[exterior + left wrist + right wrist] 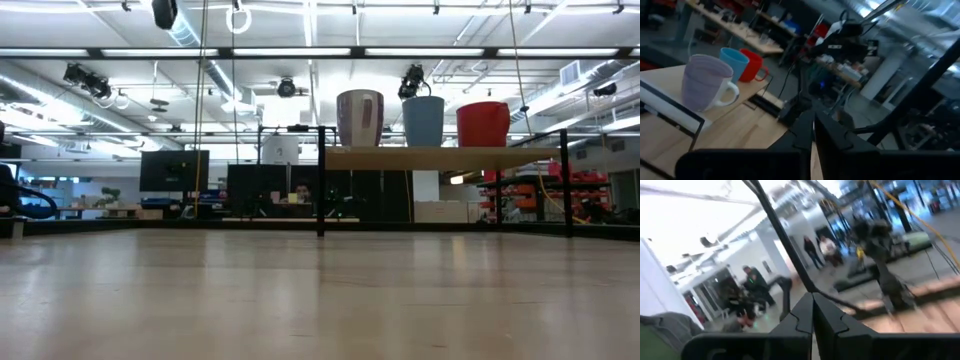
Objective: Stack small to large cups/mugs on shelf
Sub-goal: Return to Home Position
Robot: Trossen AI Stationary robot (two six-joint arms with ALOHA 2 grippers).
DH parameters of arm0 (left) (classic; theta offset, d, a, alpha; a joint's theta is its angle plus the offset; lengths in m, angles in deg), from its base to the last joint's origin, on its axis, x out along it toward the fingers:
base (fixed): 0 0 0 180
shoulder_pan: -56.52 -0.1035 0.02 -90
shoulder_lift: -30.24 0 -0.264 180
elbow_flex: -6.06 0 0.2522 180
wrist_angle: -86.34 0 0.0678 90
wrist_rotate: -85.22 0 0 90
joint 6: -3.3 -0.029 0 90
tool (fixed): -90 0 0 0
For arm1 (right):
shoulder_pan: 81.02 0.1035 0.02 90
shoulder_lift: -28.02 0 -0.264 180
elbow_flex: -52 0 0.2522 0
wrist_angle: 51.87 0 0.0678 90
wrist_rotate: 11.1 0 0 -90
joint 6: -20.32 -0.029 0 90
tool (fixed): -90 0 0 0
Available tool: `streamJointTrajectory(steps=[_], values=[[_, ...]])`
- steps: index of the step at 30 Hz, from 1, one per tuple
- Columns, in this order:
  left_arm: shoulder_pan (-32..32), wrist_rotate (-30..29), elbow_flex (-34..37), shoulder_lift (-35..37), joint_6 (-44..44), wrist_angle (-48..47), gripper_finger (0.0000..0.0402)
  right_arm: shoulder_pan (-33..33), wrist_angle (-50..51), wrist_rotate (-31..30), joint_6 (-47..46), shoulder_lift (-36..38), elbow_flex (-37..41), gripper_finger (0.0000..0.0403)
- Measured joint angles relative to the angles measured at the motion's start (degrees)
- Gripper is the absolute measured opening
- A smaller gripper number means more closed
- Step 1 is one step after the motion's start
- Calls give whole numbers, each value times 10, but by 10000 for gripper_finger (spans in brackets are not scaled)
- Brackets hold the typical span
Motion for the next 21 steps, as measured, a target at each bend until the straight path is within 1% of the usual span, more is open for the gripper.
streamJointTrajectory(steps=[5,8,10,13,17,19,21], values=[[1,5,91,58,6,95,32,0,-163,36,14,60,109,13],[1,26,126,87,-11,143,36,0,-243,44,20,111,177,13],[0,30,141,102,-32,173,36,0,-256,44,23,148,204,13],[-8,32,155,129,-55,184,33,0,-259,23,28,192,225,13],[-25,72,174,166,-66,198,28,0,-258,8,43,238,243,13],[-32,92,182,184,-72,202,26,0,-269,7,52,245,247,13],[-36,100,187,197,-79,204,25,0,-276,9,62,244,250,13]])
